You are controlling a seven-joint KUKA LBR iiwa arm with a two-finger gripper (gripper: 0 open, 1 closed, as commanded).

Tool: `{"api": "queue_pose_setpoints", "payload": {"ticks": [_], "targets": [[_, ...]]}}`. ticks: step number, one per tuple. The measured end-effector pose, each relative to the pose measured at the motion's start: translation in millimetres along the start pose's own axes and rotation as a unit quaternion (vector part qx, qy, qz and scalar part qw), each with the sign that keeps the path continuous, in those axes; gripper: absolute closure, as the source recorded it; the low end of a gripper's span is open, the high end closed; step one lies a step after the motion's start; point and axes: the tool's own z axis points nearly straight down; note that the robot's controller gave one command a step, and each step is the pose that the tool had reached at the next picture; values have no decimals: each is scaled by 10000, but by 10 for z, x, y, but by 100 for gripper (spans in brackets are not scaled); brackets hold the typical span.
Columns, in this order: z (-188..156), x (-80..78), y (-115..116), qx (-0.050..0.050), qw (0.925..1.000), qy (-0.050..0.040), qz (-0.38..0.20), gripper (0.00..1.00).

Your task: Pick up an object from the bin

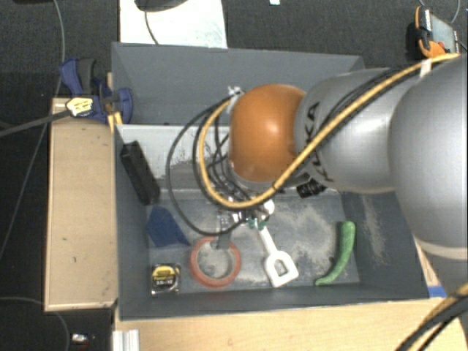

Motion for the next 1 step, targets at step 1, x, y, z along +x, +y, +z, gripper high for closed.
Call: {"api": "queue_pose_setpoints", "payload": {"ticks": [1], "targets": [[-44, -21, -8, -5, 10000, -37, 34, 0]]}}
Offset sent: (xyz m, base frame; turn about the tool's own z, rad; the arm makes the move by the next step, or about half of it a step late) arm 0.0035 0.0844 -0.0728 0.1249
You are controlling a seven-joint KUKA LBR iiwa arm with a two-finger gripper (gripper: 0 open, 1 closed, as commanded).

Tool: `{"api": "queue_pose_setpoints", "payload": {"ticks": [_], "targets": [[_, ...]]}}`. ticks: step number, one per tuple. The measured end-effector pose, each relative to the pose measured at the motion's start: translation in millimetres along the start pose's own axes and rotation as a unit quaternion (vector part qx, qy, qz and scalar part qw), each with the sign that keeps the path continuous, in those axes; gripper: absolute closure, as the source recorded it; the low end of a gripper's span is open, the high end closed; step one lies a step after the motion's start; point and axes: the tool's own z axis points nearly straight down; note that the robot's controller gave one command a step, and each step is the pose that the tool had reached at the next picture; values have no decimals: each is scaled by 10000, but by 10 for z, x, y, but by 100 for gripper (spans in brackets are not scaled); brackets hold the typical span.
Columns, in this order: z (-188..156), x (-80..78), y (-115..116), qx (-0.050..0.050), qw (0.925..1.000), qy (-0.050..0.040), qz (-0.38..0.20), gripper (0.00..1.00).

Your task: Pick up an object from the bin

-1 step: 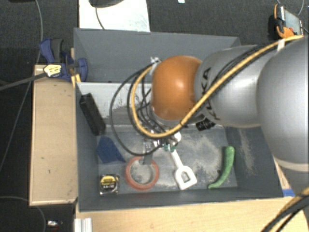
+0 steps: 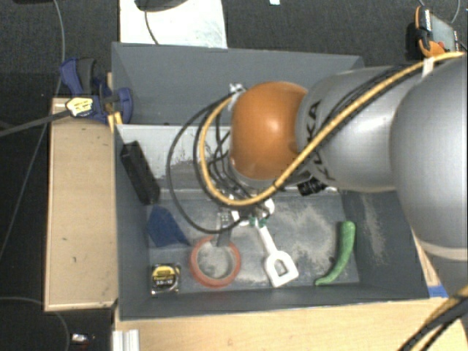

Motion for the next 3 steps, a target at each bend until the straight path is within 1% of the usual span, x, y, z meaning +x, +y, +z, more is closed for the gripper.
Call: {"api": "queue_pose_setpoints", "payload": {"ticks": [1, 2, 3], "targets": [[791, 9, 882, -11, 9984, 24, 568, 0], [302, -107, 938, -7, 9999, -67, -131, 0], [764, -15, 861, -11, 9983, 1, 575, 0]]}}
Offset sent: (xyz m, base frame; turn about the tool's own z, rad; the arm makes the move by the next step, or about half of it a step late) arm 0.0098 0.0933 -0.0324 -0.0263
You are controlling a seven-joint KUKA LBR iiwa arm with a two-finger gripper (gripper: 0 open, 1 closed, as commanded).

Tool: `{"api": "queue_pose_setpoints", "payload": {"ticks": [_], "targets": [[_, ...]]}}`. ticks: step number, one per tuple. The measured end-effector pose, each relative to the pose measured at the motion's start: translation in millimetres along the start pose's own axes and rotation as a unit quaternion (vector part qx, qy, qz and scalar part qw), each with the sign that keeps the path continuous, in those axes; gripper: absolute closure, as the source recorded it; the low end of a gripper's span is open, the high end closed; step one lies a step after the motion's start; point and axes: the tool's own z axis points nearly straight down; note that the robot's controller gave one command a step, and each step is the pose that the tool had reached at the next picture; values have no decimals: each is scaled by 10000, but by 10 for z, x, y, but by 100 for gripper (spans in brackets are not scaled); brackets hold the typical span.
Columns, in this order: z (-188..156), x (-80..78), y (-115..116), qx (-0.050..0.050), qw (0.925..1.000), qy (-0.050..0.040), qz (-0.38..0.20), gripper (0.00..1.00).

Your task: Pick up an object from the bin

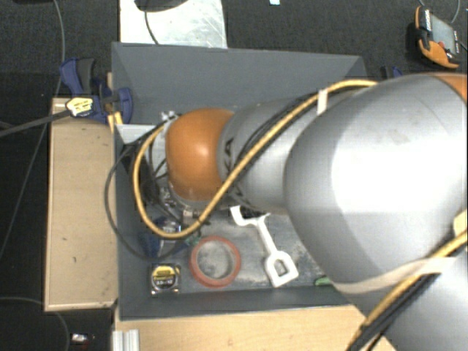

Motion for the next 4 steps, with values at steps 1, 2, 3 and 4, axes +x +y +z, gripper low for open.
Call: {"api": "queue_pose_setpoints", "payload": {"ticks": [1, 2, 3, 4], "targets": [[0, 5, -6, -8, 9999, -24, 106, 0], [-8, -13, -9, 1, 10000, -17, 17, 100], [-9, -13, -10, 0, 10000, -17, 20, 100], [-221, 6, -21, 17, 10000, 17, 25, 100]]}}
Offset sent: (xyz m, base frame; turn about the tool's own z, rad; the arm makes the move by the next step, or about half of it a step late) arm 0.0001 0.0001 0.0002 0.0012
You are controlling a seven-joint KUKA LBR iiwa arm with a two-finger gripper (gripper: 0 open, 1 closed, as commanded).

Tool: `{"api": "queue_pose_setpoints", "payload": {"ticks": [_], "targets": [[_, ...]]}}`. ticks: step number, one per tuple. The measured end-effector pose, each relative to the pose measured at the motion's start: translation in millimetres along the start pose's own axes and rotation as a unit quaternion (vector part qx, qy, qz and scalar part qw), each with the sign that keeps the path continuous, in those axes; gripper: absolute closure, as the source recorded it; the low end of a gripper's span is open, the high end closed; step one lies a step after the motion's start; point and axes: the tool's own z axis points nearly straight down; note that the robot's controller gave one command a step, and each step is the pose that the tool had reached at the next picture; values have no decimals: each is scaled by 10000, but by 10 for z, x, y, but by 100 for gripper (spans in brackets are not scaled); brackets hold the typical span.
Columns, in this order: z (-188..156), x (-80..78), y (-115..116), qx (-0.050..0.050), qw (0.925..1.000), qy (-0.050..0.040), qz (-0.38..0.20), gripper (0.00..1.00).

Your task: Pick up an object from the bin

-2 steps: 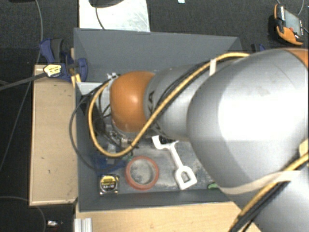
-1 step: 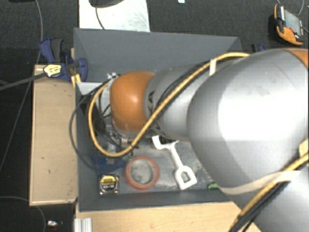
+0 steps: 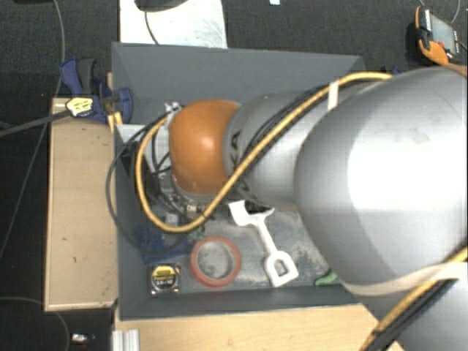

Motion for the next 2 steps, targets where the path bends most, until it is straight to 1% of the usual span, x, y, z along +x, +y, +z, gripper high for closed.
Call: {"api": "queue_pose_setpoints", "payload": {"ticks": [1, 2], "targets": [[-312, -17, 14, -24, 10000, -31, 0, 100], [-476, -29, 19, -39, 10000, -54, 1, 100]]}}
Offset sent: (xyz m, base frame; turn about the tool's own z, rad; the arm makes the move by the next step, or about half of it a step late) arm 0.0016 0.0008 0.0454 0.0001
